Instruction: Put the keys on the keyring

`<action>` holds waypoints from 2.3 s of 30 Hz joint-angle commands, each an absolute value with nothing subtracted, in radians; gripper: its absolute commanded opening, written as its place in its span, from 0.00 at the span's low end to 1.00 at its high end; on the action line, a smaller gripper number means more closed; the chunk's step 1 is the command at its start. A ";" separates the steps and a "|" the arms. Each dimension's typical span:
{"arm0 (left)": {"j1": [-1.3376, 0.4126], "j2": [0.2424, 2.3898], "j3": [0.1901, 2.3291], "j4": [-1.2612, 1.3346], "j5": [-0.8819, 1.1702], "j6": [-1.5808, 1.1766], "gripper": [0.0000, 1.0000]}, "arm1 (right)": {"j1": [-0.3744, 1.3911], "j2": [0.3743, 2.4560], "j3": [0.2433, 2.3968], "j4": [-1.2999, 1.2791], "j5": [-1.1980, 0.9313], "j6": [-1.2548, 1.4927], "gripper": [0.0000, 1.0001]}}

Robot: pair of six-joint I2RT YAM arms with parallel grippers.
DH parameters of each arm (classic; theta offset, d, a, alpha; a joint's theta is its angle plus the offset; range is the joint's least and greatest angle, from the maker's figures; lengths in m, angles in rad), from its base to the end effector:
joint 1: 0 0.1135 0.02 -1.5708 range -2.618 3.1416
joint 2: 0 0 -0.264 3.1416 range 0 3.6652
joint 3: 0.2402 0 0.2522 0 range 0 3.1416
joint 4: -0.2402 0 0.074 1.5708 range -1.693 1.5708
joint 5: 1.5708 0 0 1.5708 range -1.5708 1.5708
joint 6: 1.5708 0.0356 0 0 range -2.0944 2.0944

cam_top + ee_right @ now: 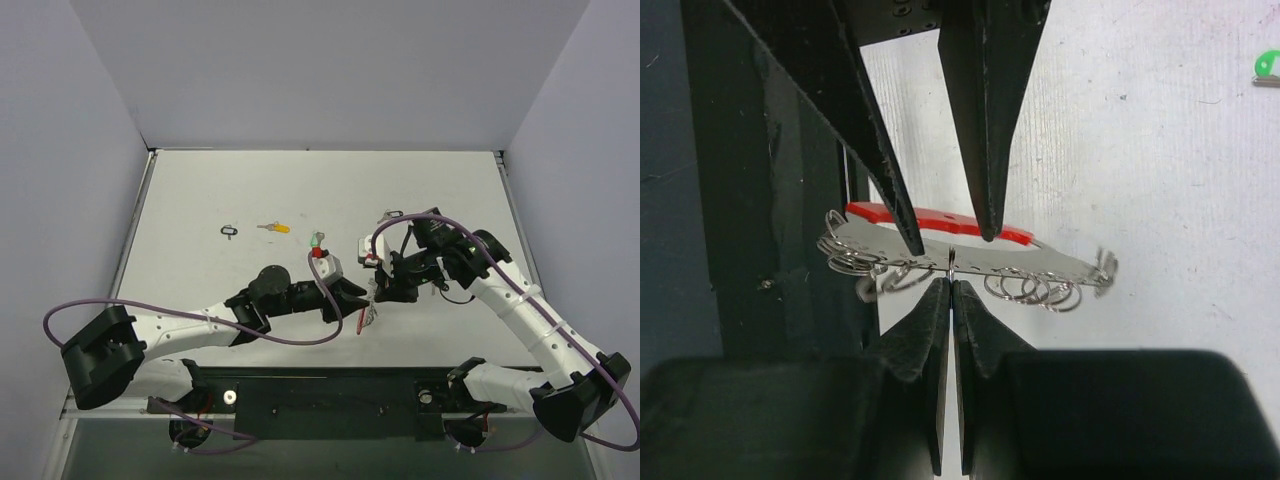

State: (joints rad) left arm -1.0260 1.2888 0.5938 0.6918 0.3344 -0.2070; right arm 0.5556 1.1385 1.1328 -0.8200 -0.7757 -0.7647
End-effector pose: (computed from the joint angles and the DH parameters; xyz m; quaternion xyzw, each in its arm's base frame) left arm 0.1355 -0.2461 0.2559 0.3858 0.5938 -0.4987 0.4998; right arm 0.1755 0.1383 0.3387 -0.6375 0.5967 0.3152 0.3719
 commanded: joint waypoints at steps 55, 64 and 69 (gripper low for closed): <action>-1.229 1.305 0.695 0.410 -0.199 -0.808 0.33 | 0.459 1.289 1.106 -0.712 -0.810 -0.577 0.00; -1.226 1.310 0.698 0.422 -0.157 -0.807 0.06 | 0.459 1.296 1.104 -0.713 -0.813 -0.580 0.00; -1.203 1.293 0.654 0.506 -0.120 -0.853 0.00 | 0.459 1.299 1.104 -0.716 -0.813 -0.586 0.00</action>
State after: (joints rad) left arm -1.2224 1.3071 0.6590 0.4057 -0.1555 -0.8200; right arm 0.4633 1.3003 1.1065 -0.6998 -0.7689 -0.5827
